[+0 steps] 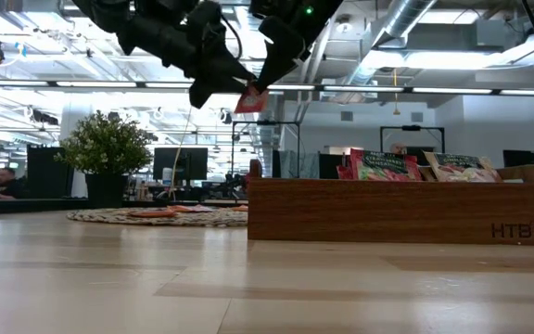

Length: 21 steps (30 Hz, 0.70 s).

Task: Pick & Place Tea
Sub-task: Put the orange tea bag into the left slot of the wooden organizer

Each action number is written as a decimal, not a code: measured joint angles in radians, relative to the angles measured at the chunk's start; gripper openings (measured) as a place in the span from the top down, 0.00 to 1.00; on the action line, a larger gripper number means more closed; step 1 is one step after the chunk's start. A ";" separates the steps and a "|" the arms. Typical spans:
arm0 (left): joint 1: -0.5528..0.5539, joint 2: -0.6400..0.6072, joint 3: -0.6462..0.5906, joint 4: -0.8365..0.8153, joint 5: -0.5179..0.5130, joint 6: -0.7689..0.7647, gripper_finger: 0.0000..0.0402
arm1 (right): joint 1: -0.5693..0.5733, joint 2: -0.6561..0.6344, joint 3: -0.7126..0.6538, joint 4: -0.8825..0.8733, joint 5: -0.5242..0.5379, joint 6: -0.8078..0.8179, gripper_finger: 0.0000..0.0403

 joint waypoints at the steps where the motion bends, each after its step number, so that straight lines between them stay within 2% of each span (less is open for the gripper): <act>1: 0.000 -0.007 -0.001 -0.003 0.000 -0.003 0.67 | -0.001 0.000 0.000 0.000 0.000 0.000 1.00; 9: 0.000 -0.030 0.069 -0.061 -0.076 0.051 0.67 | -0.007 0.000 0.000 -0.002 0.000 0.000 1.00; 13: 0.000 -0.007 0.112 -0.151 -0.129 0.113 0.67 | -0.006 0.000 0.001 -0.004 -0.004 0.000 1.00; 21: -0.001 0.006 0.120 -0.191 -0.139 0.134 0.67 | -0.006 0.000 0.001 -0.005 -0.003 0.000 1.00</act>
